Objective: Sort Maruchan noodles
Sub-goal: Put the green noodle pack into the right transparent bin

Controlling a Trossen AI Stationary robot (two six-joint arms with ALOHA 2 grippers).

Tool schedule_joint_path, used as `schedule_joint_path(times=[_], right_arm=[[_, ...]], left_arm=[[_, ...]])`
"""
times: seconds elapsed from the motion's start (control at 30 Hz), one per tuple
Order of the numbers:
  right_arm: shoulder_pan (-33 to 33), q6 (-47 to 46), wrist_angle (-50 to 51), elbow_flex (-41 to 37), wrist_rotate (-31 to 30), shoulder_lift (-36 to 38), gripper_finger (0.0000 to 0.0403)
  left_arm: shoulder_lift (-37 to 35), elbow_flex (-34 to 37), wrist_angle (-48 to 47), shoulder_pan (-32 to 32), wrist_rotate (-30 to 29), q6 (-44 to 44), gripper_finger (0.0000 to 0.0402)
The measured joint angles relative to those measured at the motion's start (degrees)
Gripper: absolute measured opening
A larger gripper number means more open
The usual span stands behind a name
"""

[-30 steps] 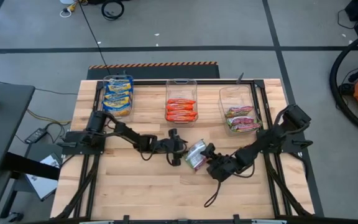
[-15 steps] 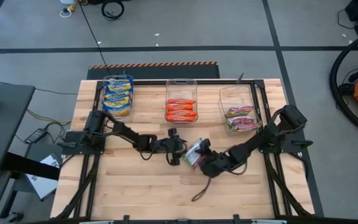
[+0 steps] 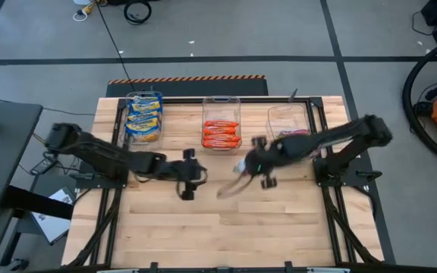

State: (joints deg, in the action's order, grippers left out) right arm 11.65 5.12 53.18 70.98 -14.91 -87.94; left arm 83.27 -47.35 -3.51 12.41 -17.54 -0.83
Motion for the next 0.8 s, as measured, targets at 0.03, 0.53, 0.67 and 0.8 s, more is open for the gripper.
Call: schedule_joint_path(times=[0.03,0.53,0.67,0.8], right_arm=[[-2.2,0.0,1.6,0.2,1.2,2.1,0.0067],[-44.2,13.8,17.4,-0.3,1.8,15.9,0.0067],[-50.7,15.9,16.5,-4.2,7.9,14.9,0.0067],[-53.4,18.4,10.8,-10.3,10.3,14.7,0.0066]], left_arm=[[-2.1,0.8,0.0,0.5,0.7,0.0,0.0217],[-11.6,8.5,10.7,6.3,7.7,0.0,0.0217],[-11.7,8.5,11.0,6.9,8.7,0.0,0.0217],[-13.4,8.5,10.7,7.7,13.1,0.0,0.0217]])
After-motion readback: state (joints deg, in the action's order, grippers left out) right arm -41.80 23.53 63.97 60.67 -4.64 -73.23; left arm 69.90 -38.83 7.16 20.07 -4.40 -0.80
